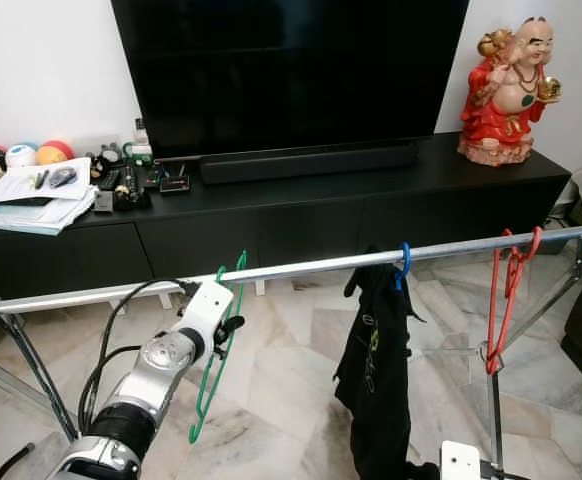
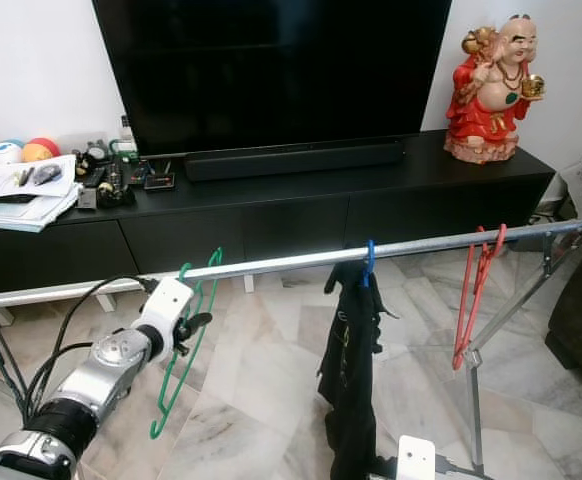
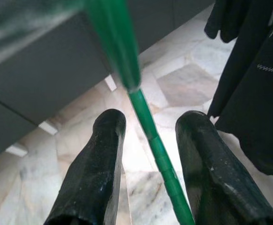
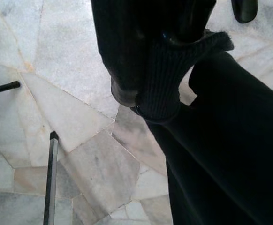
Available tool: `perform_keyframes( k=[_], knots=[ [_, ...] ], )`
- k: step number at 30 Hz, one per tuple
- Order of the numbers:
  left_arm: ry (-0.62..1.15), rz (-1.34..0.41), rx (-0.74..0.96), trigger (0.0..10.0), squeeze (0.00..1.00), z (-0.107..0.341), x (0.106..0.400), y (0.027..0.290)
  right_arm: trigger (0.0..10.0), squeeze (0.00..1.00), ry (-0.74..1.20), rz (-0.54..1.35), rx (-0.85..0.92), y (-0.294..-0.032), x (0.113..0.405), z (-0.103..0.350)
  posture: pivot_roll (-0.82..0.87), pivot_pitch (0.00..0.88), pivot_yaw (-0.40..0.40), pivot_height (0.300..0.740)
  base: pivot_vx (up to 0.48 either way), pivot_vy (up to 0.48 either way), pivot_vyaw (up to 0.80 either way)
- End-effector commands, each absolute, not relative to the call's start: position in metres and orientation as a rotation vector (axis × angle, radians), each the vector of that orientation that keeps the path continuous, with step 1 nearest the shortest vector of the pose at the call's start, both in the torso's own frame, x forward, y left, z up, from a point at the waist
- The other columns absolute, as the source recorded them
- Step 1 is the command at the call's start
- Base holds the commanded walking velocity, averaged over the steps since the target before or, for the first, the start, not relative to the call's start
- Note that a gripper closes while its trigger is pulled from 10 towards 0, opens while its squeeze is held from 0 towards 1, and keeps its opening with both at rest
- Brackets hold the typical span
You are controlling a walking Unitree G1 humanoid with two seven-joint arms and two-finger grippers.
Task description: Hang hanger
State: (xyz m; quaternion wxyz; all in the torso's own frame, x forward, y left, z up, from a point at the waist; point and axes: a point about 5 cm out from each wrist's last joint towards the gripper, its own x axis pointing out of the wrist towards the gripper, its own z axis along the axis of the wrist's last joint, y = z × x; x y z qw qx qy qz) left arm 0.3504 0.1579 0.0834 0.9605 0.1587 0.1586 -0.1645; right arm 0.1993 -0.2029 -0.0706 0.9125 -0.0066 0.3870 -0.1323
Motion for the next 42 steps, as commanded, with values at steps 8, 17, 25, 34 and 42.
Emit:
perform_keyframes(
  k=[8,17,25,34,42],
  knots=[
    [0.343,-0.301,0.317,0.0,0.00,0.083,0.354,0.150,10.0,0.00,0.769,-0.258,-0.018,-0.199,0.206,-0.067,0.11,0.002,0.010,0.740,0.000,0.000,0.00],
    [0.352,-0.296,0.317,0.0,0.00,0.083,0.354,0.150,10.0,0.00,0.769,-0.257,-0.019,-0.199,0.206,-0.067,0.11,0.002,0.011,0.740,0.000,0.000,0.00],
    [0.352,-0.292,0.316,0.0,0.00,0.083,0.353,0.152,10.0,0.00,0.770,-0.258,-0.017,-0.198,0.205,-0.067,0.11,0.003,0.010,0.740,0.000,0.000,0.00],
    [0.341,-0.286,0.293,0.0,0.00,0.086,0.353,0.153,10.0,0.00,0.769,-0.260,-0.017,-0.200,0.205,-0.067,0.11,0.003,0.008,0.740,0.000,0.000,0.00],
    [0.236,-0.231,0.234,0.0,0.00,0.099,0.351,0.164,10.0,0.00,0.770,-0.260,-0.015,-0.200,0.205,-0.067,0.11,0.003,0.012,0.740,0.000,0.000,0.00]
  ],
)
